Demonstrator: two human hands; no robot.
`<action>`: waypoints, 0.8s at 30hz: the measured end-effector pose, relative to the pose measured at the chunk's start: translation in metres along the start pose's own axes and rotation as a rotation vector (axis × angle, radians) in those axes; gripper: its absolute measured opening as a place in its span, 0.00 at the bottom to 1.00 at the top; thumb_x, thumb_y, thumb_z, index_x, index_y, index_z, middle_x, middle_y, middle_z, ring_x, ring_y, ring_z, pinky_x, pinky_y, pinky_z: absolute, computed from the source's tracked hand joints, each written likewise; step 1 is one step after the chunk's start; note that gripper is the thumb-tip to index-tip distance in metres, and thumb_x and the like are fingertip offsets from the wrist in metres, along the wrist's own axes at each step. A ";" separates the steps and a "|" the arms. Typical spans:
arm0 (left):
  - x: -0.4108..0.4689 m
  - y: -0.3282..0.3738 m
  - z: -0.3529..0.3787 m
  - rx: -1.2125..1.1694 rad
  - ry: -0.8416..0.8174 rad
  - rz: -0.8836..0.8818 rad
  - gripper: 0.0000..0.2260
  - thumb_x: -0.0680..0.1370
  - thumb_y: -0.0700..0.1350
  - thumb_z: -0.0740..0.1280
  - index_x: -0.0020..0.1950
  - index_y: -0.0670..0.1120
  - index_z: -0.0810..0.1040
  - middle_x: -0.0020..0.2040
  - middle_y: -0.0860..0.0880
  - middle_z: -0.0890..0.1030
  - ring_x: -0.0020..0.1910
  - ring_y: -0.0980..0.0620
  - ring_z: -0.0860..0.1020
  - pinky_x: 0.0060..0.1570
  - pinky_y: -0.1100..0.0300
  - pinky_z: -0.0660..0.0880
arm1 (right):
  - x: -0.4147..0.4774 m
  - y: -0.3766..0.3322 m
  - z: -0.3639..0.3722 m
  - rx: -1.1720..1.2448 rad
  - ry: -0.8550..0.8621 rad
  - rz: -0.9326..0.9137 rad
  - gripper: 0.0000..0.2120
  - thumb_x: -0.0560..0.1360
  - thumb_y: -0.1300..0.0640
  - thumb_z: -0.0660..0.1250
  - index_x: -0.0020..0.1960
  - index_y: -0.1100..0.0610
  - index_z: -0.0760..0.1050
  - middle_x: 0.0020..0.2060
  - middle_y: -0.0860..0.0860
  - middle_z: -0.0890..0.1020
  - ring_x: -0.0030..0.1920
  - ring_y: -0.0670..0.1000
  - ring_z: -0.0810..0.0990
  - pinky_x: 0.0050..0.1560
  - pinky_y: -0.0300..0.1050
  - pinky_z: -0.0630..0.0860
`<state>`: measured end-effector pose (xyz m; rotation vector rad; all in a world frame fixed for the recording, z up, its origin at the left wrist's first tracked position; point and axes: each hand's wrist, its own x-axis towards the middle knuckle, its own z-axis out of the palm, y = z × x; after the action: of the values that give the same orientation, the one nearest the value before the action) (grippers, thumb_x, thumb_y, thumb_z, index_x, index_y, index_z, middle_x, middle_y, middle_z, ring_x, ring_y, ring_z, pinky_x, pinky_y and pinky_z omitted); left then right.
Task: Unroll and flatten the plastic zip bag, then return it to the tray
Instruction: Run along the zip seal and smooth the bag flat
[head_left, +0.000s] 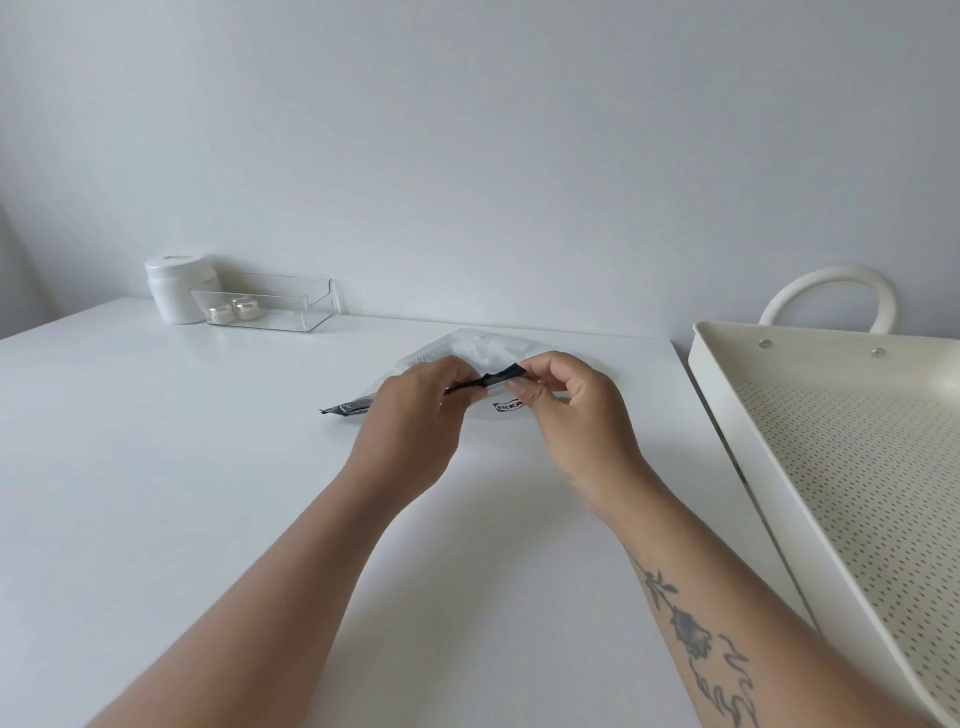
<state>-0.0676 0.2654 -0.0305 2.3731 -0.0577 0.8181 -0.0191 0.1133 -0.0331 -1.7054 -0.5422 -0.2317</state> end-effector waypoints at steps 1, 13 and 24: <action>0.000 0.000 -0.001 -0.021 0.010 0.004 0.04 0.78 0.44 0.66 0.45 0.50 0.80 0.38 0.56 0.81 0.40 0.58 0.74 0.39 0.65 0.70 | 0.001 0.000 0.000 0.006 0.011 0.005 0.02 0.75 0.58 0.69 0.44 0.54 0.80 0.39 0.45 0.82 0.41 0.41 0.76 0.38 0.26 0.68; 0.001 -0.004 -0.004 0.008 0.009 0.009 0.04 0.78 0.43 0.67 0.46 0.49 0.81 0.40 0.55 0.81 0.41 0.57 0.74 0.43 0.66 0.69 | 0.001 0.004 -0.002 -0.021 -0.019 -0.037 0.01 0.76 0.54 0.68 0.46 0.48 0.78 0.40 0.39 0.81 0.43 0.43 0.76 0.40 0.27 0.69; 0.002 0.000 0.003 0.042 -0.010 0.062 0.03 0.79 0.44 0.65 0.46 0.47 0.78 0.38 0.54 0.79 0.39 0.55 0.76 0.41 0.53 0.70 | 0.004 0.006 -0.002 -0.168 0.015 -0.138 0.03 0.74 0.61 0.68 0.43 0.55 0.78 0.40 0.46 0.81 0.43 0.42 0.76 0.40 0.27 0.68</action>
<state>-0.0648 0.2641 -0.0315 2.4257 -0.1201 0.8450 -0.0124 0.1114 -0.0357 -1.8291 -0.6453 -0.3981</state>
